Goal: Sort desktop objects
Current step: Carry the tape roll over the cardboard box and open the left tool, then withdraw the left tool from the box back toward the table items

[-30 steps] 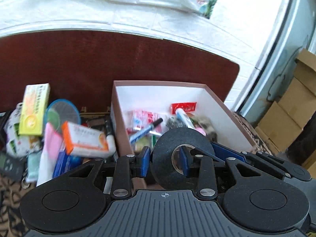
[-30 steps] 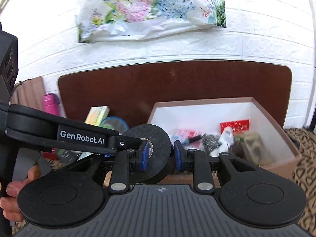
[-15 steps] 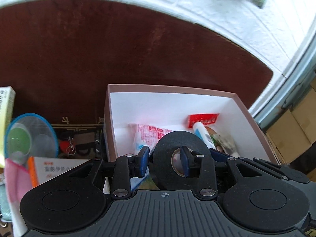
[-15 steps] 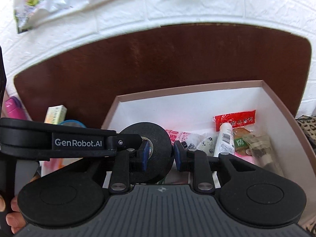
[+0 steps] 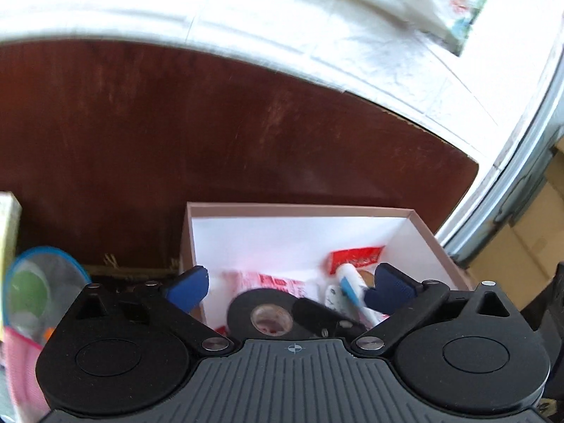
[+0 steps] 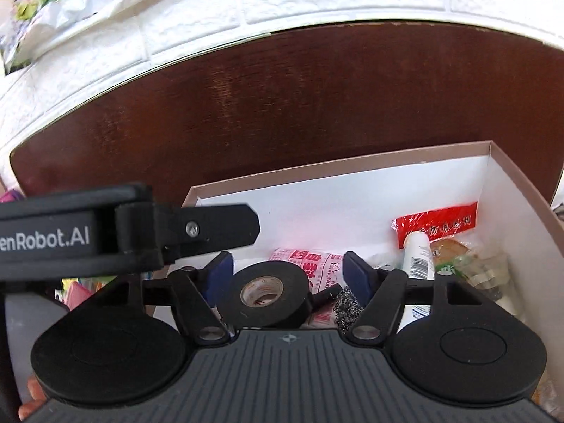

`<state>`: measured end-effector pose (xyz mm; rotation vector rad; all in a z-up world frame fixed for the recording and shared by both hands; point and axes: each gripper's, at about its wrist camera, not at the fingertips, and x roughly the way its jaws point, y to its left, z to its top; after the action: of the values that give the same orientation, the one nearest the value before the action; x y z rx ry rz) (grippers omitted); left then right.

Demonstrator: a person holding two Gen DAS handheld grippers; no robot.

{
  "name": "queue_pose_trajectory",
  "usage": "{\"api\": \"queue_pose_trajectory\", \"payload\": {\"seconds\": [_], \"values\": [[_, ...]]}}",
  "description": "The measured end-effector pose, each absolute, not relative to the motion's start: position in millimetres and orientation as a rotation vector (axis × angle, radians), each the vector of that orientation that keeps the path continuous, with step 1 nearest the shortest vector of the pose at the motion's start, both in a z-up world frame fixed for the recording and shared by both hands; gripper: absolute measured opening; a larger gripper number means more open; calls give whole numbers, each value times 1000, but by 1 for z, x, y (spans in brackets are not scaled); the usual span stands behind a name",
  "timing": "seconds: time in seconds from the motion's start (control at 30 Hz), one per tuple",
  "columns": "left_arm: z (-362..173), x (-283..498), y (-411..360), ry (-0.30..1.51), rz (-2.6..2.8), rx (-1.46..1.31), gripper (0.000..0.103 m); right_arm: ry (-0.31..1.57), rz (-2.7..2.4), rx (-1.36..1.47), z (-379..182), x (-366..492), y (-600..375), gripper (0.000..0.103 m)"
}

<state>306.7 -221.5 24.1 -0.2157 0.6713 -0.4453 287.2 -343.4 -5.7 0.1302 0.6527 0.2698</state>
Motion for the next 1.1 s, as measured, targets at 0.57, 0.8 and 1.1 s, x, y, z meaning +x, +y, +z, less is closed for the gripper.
{"api": "queue_pose_trajectory", "payload": {"seconds": [0.57, 0.8, 1.1], "values": [[37, 221, -219, 592, -379, -79, 103, 627, 228, 105, 11, 210, -353, 102], [40, 169, -212, 584, -318, -34, 103, 588, 224, 53, 10, 160, -339, 102], [22, 107, -190, 600, -304, -66, 103, 561, 245, 45, -2, 93, -325, 102]]}}
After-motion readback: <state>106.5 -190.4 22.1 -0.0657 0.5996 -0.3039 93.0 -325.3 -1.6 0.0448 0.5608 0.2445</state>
